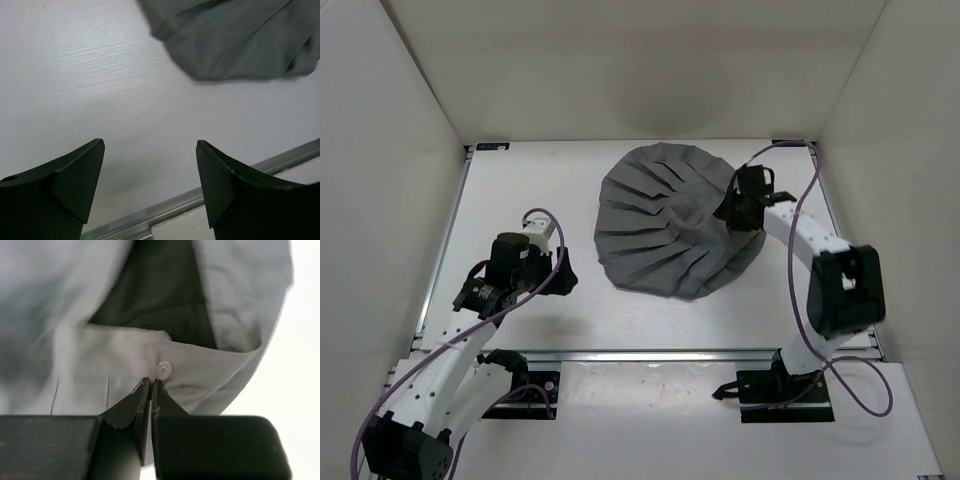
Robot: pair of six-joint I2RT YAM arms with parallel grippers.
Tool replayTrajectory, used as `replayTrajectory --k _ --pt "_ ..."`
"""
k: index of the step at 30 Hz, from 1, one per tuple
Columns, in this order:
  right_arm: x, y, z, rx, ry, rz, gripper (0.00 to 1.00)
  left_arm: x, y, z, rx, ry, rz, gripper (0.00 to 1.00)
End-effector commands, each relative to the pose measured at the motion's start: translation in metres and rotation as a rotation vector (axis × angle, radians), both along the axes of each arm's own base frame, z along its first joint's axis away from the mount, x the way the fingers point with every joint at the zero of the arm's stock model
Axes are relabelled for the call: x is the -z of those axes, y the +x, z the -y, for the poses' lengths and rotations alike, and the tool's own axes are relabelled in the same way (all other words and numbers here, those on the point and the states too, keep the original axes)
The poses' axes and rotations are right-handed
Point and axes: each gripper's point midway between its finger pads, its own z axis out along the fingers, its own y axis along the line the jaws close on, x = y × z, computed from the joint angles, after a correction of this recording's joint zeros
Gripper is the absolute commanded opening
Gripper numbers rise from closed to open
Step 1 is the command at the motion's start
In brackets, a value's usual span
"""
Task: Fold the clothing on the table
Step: Flatten the skirt out
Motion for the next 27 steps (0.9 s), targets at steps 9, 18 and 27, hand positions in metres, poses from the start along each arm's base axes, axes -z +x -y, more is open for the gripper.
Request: replayTrajectory --k 9,18,27 --pt "0.007 -0.175 -0.081 -0.196 0.246 -0.124 0.00 -0.067 0.090 0.101 0.221 -0.191 0.140 0.83" --pt "0.024 -0.190 -0.058 -0.122 0.272 -0.102 0.00 -0.042 0.128 0.255 0.429 -0.321 -0.106 0.83" --pt "0.033 -0.188 -0.059 -0.127 0.297 -0.100 0.00 -0.002 0.146 0.347 0.422 -0.448 -0.316 0.82"
